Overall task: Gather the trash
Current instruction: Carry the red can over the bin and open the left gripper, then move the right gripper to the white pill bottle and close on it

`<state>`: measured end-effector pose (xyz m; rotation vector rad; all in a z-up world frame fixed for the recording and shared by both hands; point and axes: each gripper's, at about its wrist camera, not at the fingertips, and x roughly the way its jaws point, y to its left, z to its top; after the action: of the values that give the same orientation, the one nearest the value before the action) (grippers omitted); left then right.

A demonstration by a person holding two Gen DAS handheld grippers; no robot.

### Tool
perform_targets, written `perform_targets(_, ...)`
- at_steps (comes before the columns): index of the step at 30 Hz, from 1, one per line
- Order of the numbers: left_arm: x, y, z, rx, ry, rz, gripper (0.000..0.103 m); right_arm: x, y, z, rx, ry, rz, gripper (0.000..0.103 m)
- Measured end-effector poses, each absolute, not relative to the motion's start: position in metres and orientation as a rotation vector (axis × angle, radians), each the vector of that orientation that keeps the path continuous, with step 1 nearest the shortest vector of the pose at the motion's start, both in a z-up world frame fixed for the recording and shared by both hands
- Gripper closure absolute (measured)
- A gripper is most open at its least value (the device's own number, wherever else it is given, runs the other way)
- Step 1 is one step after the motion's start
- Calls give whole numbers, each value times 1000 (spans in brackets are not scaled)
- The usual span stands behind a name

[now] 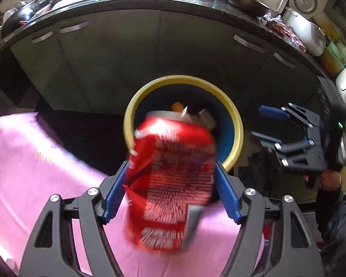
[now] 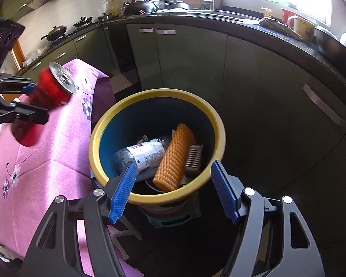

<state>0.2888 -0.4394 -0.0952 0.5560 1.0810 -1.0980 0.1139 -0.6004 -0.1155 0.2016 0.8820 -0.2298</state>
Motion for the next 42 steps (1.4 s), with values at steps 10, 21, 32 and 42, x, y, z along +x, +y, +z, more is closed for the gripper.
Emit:
perform_targets(10, 308, -509, -119, 501, 1096, -1112, 35, 90, -635, -123, 253, 887, -267, 36)
perform_targets(21, 266, -371, -50, 178, 871, -1117, 16, 107, -611, -114, 258, 869, -161, 34)
perform_targets(32, 218, -144, -36, -26, 464, -743, 7, 210, -474, -77, 100, 856, 177, 31)
perform_targets(42, 253, -36, -72, -67, 499, -523, 7, 344, -303, -45, 10, 950, 416, 31)
